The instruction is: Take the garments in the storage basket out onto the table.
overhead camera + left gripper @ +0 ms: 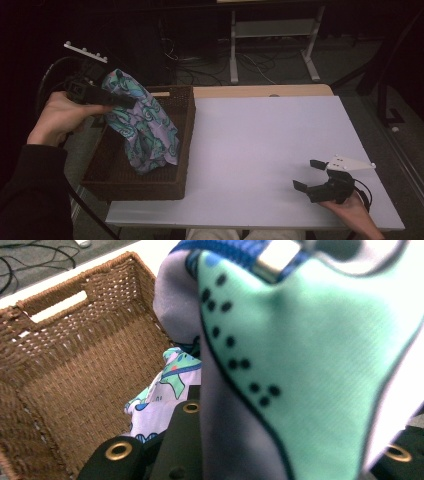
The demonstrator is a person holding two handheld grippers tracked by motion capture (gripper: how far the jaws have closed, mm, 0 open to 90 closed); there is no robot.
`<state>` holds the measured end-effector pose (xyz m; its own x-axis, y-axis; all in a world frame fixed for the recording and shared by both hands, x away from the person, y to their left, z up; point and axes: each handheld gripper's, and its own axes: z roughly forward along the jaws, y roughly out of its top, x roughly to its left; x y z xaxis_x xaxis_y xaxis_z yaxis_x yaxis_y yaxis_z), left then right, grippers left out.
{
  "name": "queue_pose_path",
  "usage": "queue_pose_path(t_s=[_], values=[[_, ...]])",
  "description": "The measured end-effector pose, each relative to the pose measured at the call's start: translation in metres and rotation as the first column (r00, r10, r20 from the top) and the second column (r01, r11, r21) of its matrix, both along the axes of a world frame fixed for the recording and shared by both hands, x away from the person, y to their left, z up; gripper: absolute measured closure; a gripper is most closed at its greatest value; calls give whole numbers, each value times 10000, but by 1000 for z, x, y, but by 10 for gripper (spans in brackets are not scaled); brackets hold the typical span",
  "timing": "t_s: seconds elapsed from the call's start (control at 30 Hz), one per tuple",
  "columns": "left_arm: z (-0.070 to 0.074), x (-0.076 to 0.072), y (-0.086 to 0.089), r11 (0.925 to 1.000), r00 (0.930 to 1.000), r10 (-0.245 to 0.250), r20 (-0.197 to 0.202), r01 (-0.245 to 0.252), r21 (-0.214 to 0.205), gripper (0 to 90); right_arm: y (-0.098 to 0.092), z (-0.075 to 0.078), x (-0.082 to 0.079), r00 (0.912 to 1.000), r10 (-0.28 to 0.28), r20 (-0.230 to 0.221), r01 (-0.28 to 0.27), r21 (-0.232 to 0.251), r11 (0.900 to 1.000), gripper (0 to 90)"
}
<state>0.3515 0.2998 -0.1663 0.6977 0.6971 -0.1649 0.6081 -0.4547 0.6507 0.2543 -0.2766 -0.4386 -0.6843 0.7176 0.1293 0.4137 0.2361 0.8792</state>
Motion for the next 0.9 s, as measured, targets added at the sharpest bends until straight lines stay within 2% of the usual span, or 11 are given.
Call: queue_pose_path(t_s=[0.33,0.47,0.73,0.77,0.9], values=[[29,-3,3,9998,9996,159,217,-160,72,809,1,0,0,10000,48,-4,-48,-36,10000,0],[40,-4,0,9996,9996,110,277,-117,245,809,1,0,0,10000,80,11,-80,-53,10000,0],[62,-3,-14,9984,9993,-99,362,78,564,809,1,0,0,9999,105,27,-105,-53,9999,0],[68,-3,-19,9978,9990,-201,397,175,636,809,1,0,0,9999,115,32,-115,-57,9999,0],[76,-2,-30,9963,9986,-374,374,344,781,809,2,0,-1,9999,124,5,-124,-26,9999,0]])
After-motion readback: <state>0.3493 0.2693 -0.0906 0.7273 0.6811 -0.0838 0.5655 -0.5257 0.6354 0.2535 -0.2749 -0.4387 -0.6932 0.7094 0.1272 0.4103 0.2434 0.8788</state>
